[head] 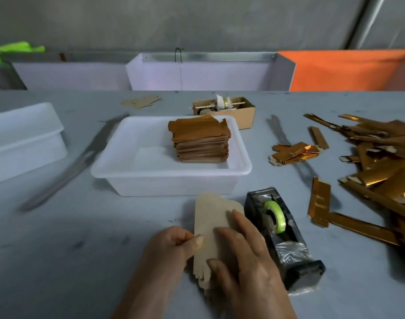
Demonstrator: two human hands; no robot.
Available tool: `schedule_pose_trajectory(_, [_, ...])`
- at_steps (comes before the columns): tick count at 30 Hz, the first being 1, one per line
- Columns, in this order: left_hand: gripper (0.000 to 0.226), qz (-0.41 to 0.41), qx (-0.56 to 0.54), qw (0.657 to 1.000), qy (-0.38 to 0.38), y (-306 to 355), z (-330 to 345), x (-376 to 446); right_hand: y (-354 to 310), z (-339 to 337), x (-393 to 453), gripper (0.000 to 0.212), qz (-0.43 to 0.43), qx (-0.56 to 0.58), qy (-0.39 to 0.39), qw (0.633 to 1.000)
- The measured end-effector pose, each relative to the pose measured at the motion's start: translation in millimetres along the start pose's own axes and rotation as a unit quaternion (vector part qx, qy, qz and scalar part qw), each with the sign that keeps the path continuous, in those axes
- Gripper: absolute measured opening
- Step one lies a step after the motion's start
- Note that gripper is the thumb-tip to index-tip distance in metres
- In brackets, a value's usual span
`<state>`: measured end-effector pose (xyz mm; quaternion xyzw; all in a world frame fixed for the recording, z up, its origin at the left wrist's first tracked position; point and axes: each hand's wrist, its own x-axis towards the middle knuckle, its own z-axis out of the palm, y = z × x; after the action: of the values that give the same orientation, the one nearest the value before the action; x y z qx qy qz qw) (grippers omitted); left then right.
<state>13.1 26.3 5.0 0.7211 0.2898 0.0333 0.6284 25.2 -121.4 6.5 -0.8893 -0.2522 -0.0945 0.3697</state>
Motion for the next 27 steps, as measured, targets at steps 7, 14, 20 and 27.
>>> schedule_pose_trajectory(7, [0.029,0.107,0.152,0.979,0.08,10.7,-0.5,-2.9,-3.8,-3.1,3.6,0.058,0.067,-0.01,-0.07,0.995])
schedule_pose_trajectory(14, [0.029,0.257,0.189,0.93,0.184,17.1,10.3,-11.3,-1.6,-6.2,5.7,0.059,0.07,0.006,-0.073,0.995])
schedule_pose_trajectory(20, [0.02,0.152,0.067,0.974,0.155,10.6,7.3,0.9,-2.1,-12.1,8.5,0.073,0.127,0.072,-0.05,0.988])
schedule_pose_trajectory(27, [0.015,0.139,-0.112,0.983,0.048,30.5,9.2,-9.8,-2.7,-19.0,21.3,0.058,0.213,0.23,-0.002,0.95])
